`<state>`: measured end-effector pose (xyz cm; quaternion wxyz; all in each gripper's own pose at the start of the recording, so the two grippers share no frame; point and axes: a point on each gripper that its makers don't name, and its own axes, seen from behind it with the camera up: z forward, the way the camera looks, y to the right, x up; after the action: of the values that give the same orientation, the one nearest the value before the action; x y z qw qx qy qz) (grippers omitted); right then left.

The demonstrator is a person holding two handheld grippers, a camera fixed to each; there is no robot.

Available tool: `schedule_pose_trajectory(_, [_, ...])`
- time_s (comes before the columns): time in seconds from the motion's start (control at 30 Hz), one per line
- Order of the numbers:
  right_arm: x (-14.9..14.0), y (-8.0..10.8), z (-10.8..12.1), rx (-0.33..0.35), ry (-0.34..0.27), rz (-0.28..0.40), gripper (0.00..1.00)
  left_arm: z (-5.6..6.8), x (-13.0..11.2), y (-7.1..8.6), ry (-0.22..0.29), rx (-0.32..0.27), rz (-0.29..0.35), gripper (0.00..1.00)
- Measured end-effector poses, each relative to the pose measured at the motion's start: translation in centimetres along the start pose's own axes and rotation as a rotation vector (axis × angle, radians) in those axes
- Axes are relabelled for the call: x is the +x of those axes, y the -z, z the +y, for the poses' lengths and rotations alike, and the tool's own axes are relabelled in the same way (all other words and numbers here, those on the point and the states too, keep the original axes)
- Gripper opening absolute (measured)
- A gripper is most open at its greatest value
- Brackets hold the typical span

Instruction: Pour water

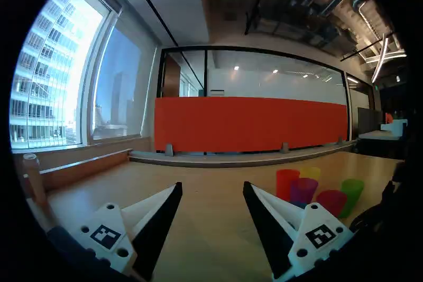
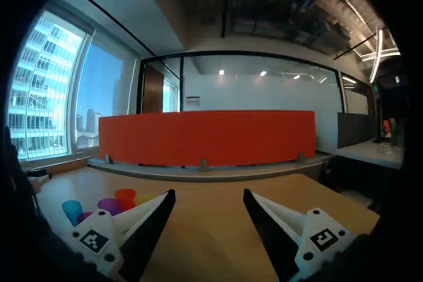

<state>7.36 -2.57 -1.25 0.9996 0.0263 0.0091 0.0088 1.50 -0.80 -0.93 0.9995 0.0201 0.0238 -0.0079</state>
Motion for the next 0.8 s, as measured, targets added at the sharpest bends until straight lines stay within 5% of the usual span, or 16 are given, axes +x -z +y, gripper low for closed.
schedule_pose_trajectory(0.8, [-0.5, 0.1, 0.4, -0.015, -0.001, -0.002, 0.99, 0.2, -1.4, -0.6, -0.015, -0.012, -0.046, 0.85])
